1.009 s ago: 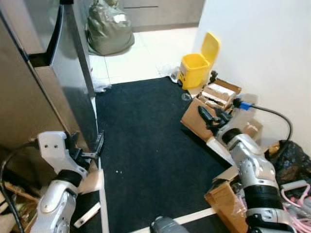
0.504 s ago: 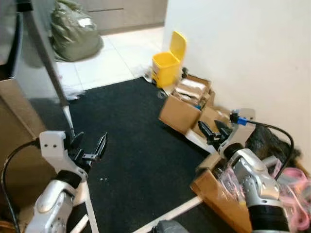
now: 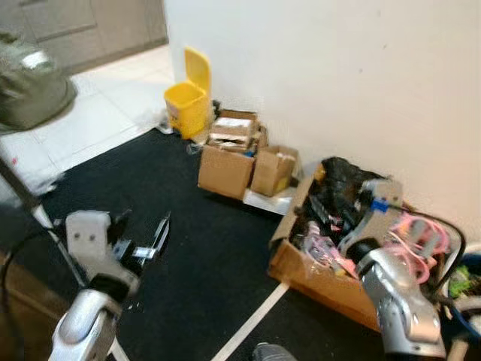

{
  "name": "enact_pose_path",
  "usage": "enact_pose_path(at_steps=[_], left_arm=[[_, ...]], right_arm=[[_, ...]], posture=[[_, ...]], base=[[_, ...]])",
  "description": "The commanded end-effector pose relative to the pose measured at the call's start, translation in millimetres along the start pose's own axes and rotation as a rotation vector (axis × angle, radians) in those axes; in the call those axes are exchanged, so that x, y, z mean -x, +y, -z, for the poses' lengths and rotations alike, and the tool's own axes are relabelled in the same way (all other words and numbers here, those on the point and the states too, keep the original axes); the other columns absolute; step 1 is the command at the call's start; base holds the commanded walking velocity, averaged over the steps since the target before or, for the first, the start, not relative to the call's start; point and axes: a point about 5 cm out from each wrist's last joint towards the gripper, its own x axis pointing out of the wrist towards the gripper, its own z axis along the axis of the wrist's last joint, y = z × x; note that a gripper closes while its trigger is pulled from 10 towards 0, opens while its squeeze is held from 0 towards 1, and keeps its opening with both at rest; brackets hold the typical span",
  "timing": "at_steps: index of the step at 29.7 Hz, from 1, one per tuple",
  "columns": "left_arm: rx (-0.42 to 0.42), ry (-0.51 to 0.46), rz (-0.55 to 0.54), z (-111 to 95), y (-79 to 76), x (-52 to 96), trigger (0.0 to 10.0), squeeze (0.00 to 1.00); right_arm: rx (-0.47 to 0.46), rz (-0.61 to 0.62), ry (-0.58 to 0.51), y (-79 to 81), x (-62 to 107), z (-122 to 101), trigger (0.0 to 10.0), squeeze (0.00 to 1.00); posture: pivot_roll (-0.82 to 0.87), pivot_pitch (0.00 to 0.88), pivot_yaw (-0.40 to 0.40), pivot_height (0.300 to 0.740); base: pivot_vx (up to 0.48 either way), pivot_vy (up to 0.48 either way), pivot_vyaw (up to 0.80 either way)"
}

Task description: Picking trash to rubbish bin

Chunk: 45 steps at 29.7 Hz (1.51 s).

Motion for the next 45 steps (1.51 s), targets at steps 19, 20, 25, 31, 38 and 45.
enact_pose_path(at_steps=[19,20,25,31,38,45], left_arm=[[0.014,0.029,-0.027,5.3,4.6,5.0,10.0,0.00],[0.014,0.029,-0.027,5.3,4.6,5.0,10.0,0.00],[0.018,0.030,-0.031,5.0,6.4,4.1,10.0,0.00],[0.020,0.028,-0.034,5.0,6.8,3.5,10.0,0.00],[0.022,0.028,-0.034,5.0,6.6,3.0,10.0,0.00],[0.025,0.026,-0.033,5.0,6.4,2.0,10.0,0.00]], right_arm=[[-0.082,-0.023,0.011,5.4,-10.3,-1.5,10.0,0.00],[-0.082,-0.023,0.011,5.4,-10.3,-1.5,10.0,0.00],[-0.093,-0.020,0.009,4.8,-11.6,-1.8,10.0,0.00],[-0.098,-0.020,0.008,4.2,-12.2,-1.7,10.0,0.00],[-0.098,-0.020,0.008,3.6,-12.6,-2.0,10.0,0.00],[-0.098,-0.019,0.007,2.6,-13.4,-2.4,10.0,0.00]], posture=[[-0.13,0.000,-0.017,0.740],[-0.13,0.000,-0.017,0.740],[-0.13,0.000,-0.015,0.740],[-0.13,0.000,-0.018,0.740],[-0.13,0.000,-0.019,0.740],[-0.13,0.000,-0.020,0.740]], base=[[0.000,0.000,-0.80],[0.000,0.000,-0.80],[0.000,0.000,-0.80],[0.000,0.000,-0.80],[0.000,0.000,-0.80],[0.000,0.000,-0.80]])
